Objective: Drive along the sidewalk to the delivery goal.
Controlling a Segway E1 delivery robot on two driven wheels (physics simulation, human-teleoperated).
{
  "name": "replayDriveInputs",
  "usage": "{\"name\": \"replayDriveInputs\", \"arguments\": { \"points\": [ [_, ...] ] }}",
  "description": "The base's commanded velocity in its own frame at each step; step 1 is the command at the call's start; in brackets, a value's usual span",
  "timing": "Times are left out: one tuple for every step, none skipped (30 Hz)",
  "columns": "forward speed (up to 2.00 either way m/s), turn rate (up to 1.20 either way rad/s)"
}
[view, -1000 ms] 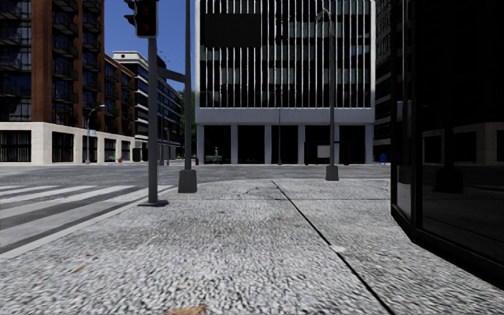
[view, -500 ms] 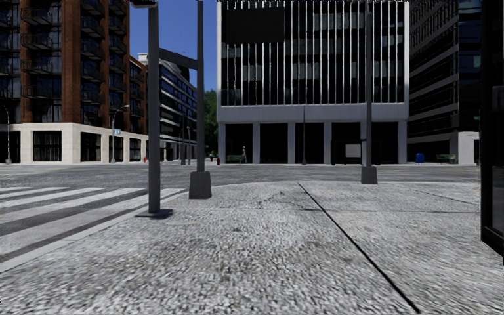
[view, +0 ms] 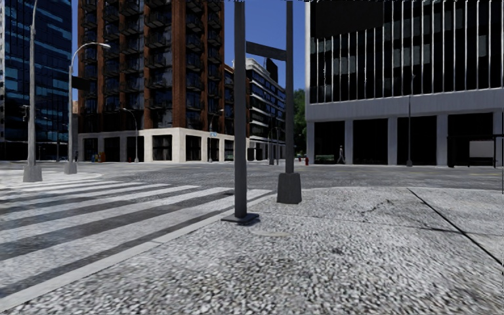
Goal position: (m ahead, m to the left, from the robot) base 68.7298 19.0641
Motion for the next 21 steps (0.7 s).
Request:
{"name": "replayDriveInputs", "arguments": {
  "points": [
    [0.93, 0.69],
    [0.95, 0.6],
    [0.99, 0.56],
    [1.06, 0.55],
    [1.12, 0.53],
    [1.14, 0.51],
    [1.16, 0.51],
    [1.16, 0.51],
    [1.17, 0.51],
    [1.18, 0.51],
    [1.18, 0.51],
    [1.18, 0.51],
    [1.18, 0.51],
    [1.18, 0.51],
    [1.18, 0.51],
    [1.18, 0.51],
    [1.18, 0.51],
    [1.18, 0.51],
    [1.18, 0.51],
    [1.18, 0.51],
    [1.18, 0.51]
  ]
}}
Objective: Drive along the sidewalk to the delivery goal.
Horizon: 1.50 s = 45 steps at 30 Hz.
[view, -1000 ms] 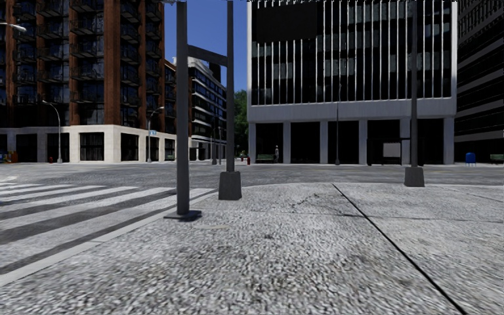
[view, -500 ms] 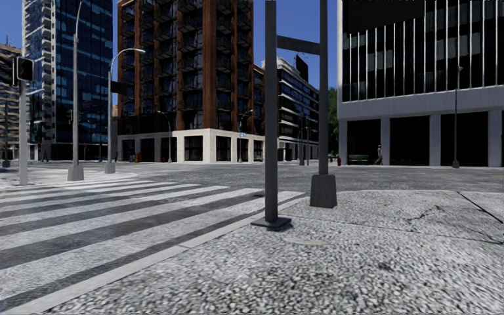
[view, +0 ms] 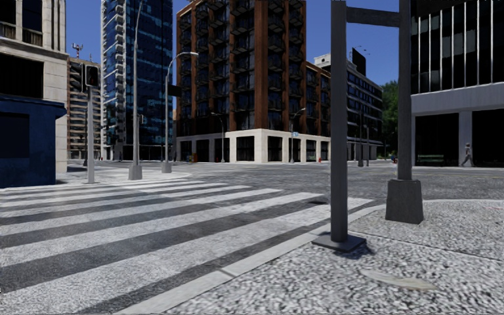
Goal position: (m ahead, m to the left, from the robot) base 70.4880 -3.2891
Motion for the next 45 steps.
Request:
{"name": "replayDriveInputs", "arguments": {
  "points": [
    [1.18, 0.51],
    [1.18, 0.51],
    [1.19, 0.51],
    [1.19, 0.51],
    [1.19, 0.51],
    [1.19, 0.51],
    [1.19, 0.51],
    [1.19, 0.51],
    [1.2, 0.51],
    [1.21, 0.51],
    [1.21, 0.51],
    [1.21, 0.51],
    [1.21, 0.51],
    [1.22, 0.51],
    [1.22, 0.51],
    [1.22, 0.51],
    [1.22, 0.51],
    [1.23, 0.51],
    [1.23, 0.51],
    [1.23, 0.51],
    [1.24, 0.5],
    [1.24, 0.5],
    [1.24, 0.48],
    [1.25, 0.39],
    [1.25, 0.31],
    [1.25, 0.31],
    [1.26, 0.29],
    [1.26, 0.29],
    [1.27, 0.28],
    [1.28, 0.28],
    [1.29, 0.24],
    [1.3, 0.2],
    [1.3, 0.19],
    [1.31, 0.11],
    [1.32, 0.0],
    [1.33, 0.0],
    [1.35, 0.0],
    [1.36, 0.0],
    [1.37, 0.0],
    [1.37, 0.0],
    [1.37, 0.0],
    [1.37, 0.0],
    [1.38, 0.0],
    [1.41, 0.0],
    [1.45, 0.0]
  ]
}}
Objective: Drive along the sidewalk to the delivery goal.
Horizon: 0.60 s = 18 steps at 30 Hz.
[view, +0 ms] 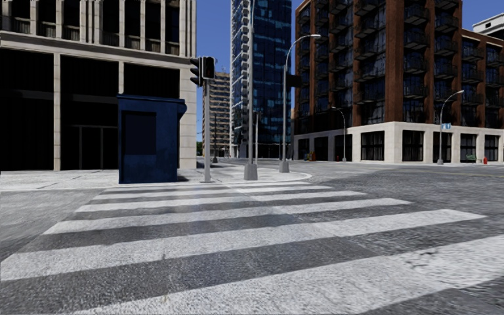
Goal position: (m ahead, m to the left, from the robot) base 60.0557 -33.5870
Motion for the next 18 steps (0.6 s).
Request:
{"name": "replayDriveInputs", "arguments": {
  "points": [
    [1.47, 0.0],
    [1.47, 0.0],
    [1.47, 0.0],
    [1.47, 0.0],
    [1.47, 0.0],
    [1.47, 0.0],
    [1.47, 0.0],
    [1.47, 0.0],
    [1.47, 0.0],
    [1.47, 0.0],
    [1.47, 0.0],
    [1.47, 0.0],
    [1.47, 0.0],
    [1.48, 0.0],
    [1.48, 0.0],
    [1.48, 0.0],
    [1.49, 0.0],
    [1.49, 0.0]
  ]
}}
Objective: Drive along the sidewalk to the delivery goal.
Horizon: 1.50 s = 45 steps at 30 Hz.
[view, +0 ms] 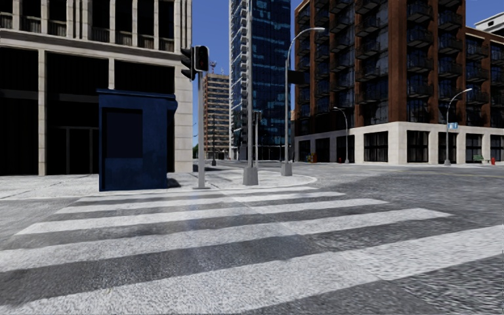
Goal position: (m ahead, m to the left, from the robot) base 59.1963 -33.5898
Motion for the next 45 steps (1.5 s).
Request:
{"name": "replayDriveInputs", "arguments": {
  "points": [
    [1.49, 0.0],
    [1.49, 0.0],
    [1.49, 0.0],
    [1.49, 0.0],
    [1.49, 0.0],
    [1.49, 0.0],
    [1.49, 0.0],
    [1.49, 0.0],
    [1.49, 0.0],
    [1.49, 0.0],
    [1.49, 0.0],
    [1.49, 0.0],
    [2.0, 0.0],
    [2.0, 0.0],
    [2.0, 0.0],
    [2.0, 0.0],
    [2.0, 0.0],
    [2.0, 0.0],
    [2.0, 0.0],
    [2.0, 0.0],
    [2.0, 0.0],
    [2.0, 0.0],
    [2.0, -0.02],
    [2.0, -0.03],
    [2.0, -0.1],
    [2.0, -0.14],
    [2.0, -0.18],
    [2.0, -0.25],
    [2.0, -0.29],
    [2.0, -0.3],
    [2.0, -0.31],
    [2.0, -0.31],
    [2.0, -0.31],
    [2.0, -0.31],
    [2.0, -0.31],
    [2.0, -0.31],
    [2.0, -0.31],
    [2.0, -0.31],
    [2.0, -0.31],
    [2.0, -0.11],
    [2.0, 0.0],
    [2.0, 0.0],
    [2.0, 0.0],
    [2.0, 0.0],
    [2.0, 0.0]
  ]
}}
